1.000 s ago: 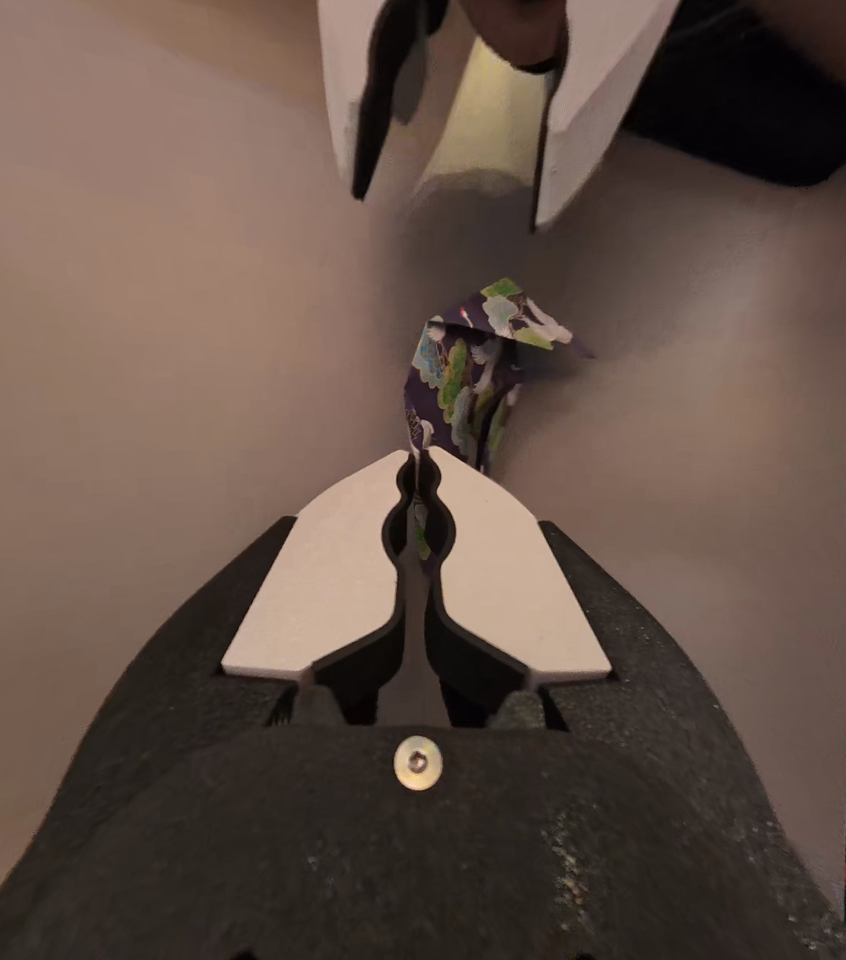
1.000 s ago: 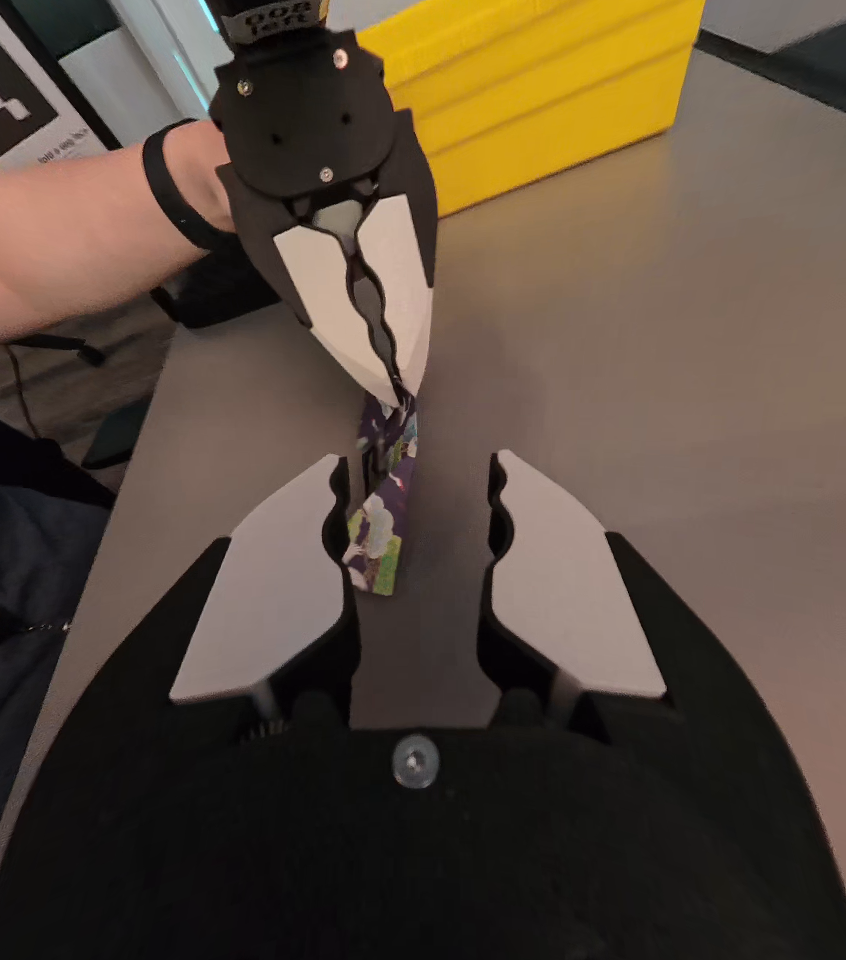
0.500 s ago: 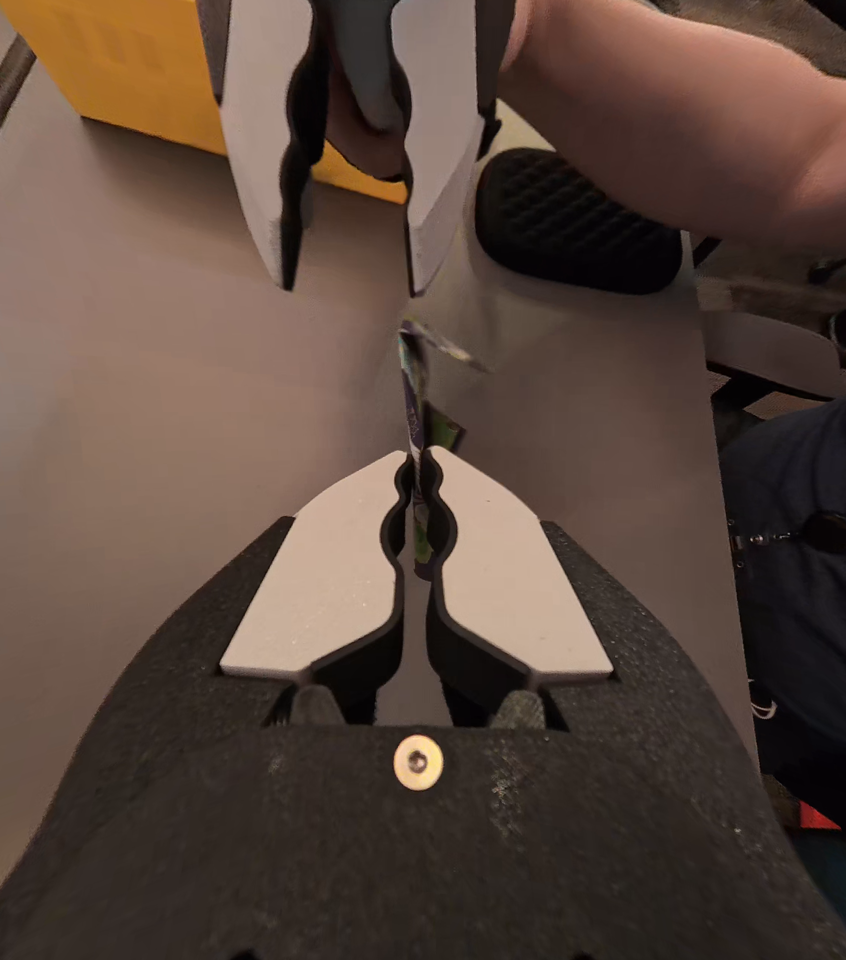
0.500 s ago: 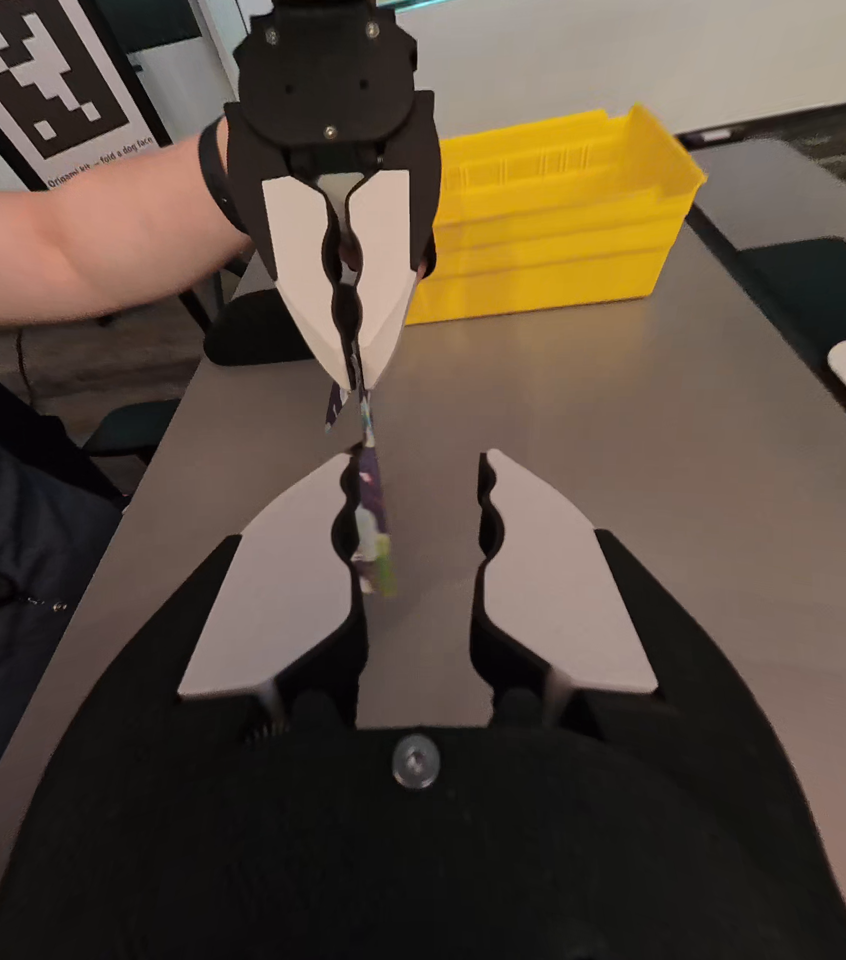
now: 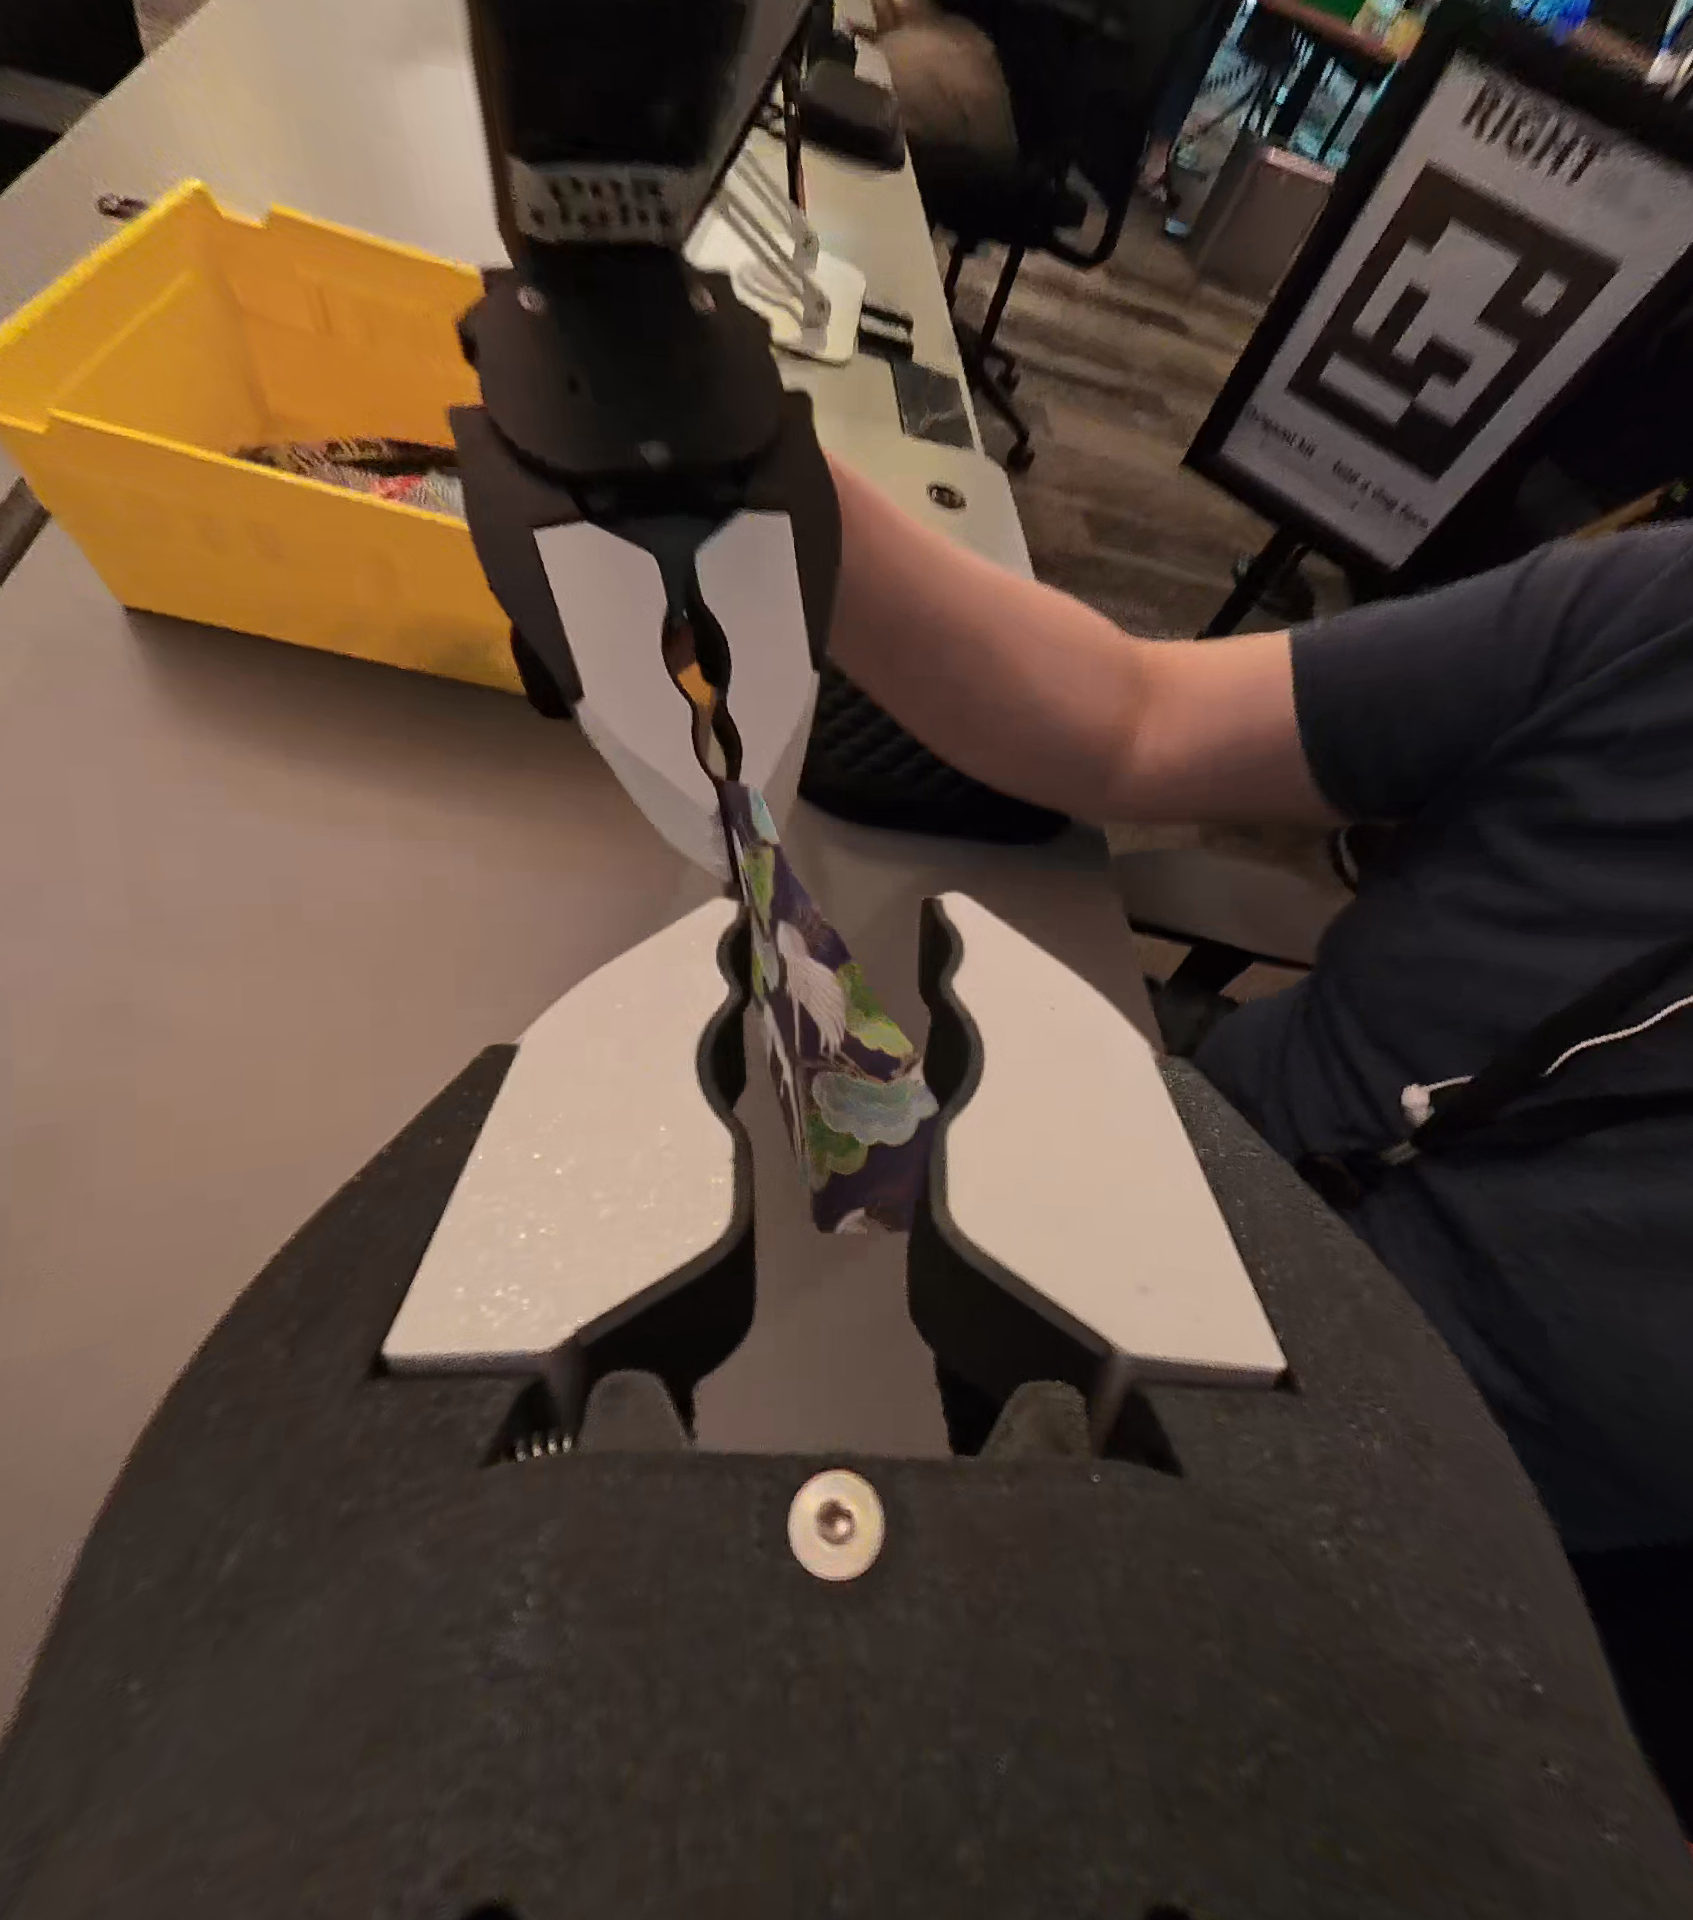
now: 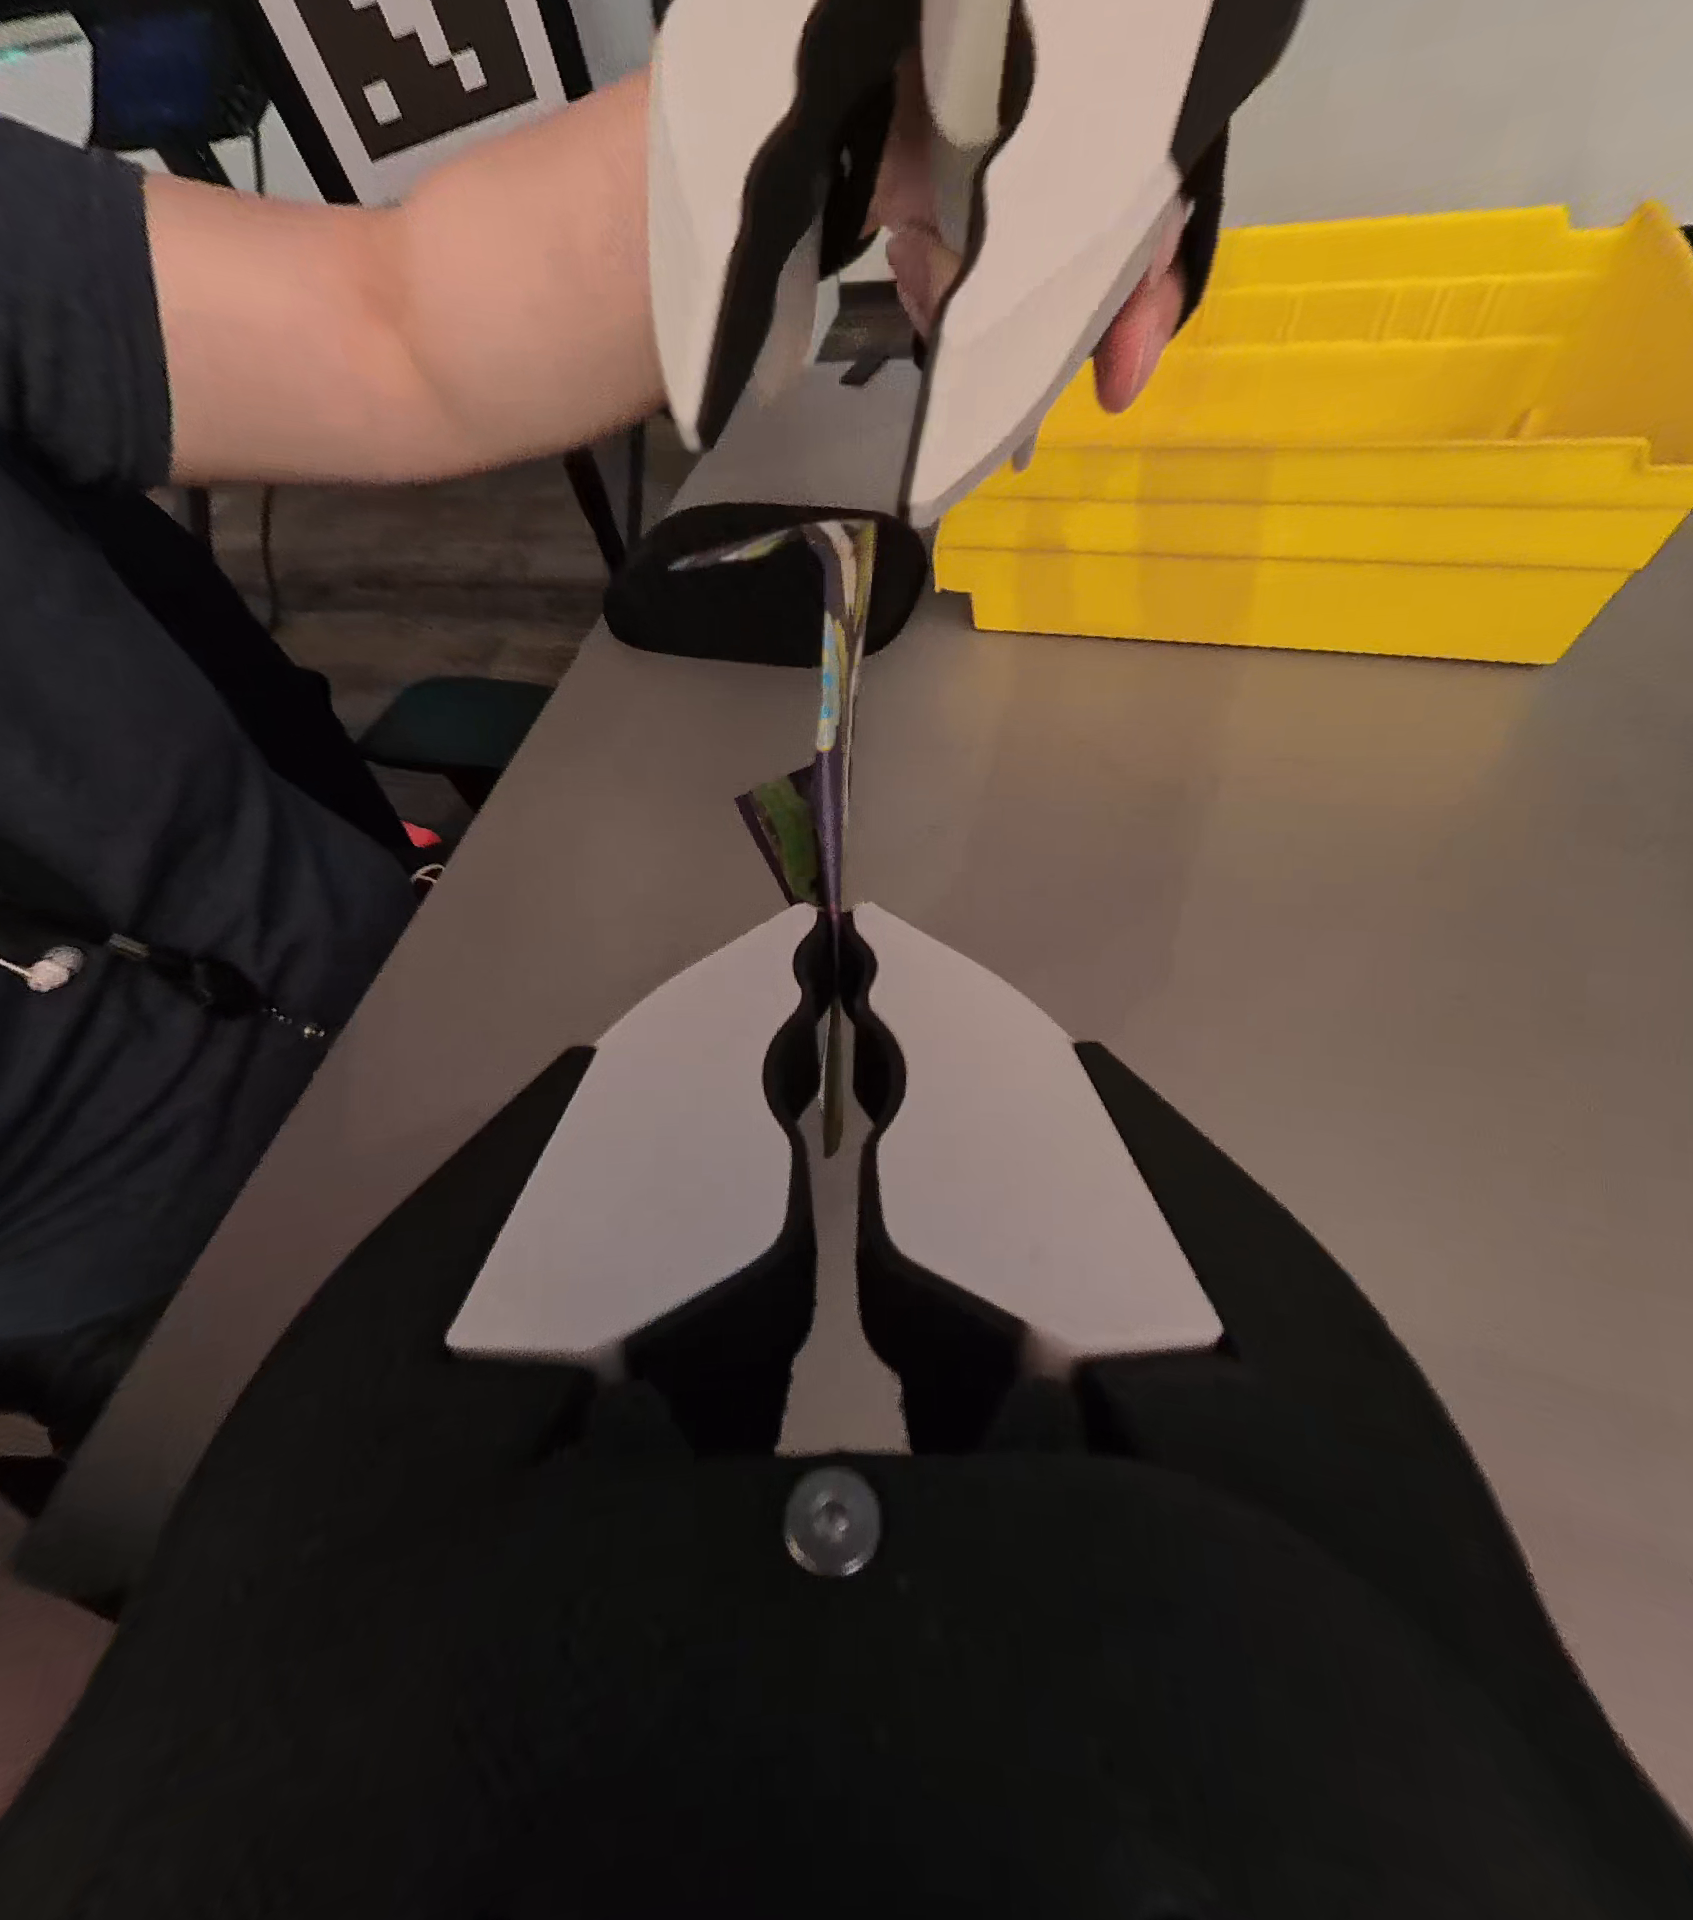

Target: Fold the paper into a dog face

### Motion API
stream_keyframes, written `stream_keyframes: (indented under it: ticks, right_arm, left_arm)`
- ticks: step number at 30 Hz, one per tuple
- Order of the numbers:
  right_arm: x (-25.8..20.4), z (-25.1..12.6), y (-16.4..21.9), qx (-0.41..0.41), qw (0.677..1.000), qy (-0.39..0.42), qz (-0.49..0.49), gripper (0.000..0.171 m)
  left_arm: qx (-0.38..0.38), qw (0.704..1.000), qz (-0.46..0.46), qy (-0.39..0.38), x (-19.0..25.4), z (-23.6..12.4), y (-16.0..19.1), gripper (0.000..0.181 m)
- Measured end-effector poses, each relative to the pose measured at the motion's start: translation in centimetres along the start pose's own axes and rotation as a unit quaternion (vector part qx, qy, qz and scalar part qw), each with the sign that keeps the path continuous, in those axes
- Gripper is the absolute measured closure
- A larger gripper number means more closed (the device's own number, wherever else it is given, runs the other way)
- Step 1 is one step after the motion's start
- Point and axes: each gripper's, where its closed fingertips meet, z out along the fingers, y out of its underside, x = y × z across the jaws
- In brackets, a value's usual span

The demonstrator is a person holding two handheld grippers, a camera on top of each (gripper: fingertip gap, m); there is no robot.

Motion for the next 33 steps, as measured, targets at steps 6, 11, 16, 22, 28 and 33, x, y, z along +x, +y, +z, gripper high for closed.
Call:
stream_keyframes:
  ticks: [6, 11, 16, 22, 28, 33]
  right_arm:
    - [-0.1, -1.5, -1.2, 0.048, 0.999, 0.003, -0.013, 0.17]
    - [0.2, -2.3, -1.2, 0.073, 0.997, -0.013, 0.031, 0.17]
    - [0.5, -3.3, -2.1, 0.106, 0.993, -0.013, 0.048, 0.164]
    - [2.3, -4.2, -1.7, 0.095, 0.988, 0.027, 0.12, 0.17]
    - [4.4, -5.5, -0.2, 0.089, 0.98, 0.068, 0.165, 0.17]
    - [5.2, -6.5, -0.5, 0.066, 0.976, 0.057, 0.199, 0.17]
  left_arm:
    - [-0.031, 0.999, -0.02, 0.001, -1.4, 1.2, 0.8, 0.172]
    - [-0.021, 0.999, -0.005, -0.045, -2.8, 1.9, 0.7, 0.181]
    - [0.002, 0.999, -0.031, -0.039, -3.0, 2.0, 0.0, 0.181]
    - [-0.002, 0.997, -0.077, -0.03, -4.8, 2.7, 0.6, 0.181]
    - [0.009, 0.993, -0.106, -0.044, -7.6, 3.9, 0.5, 0.181]
    - [0.006, 0.994, -0.1, -0.04, -8.6, 4.1, -0.3, 0.181]
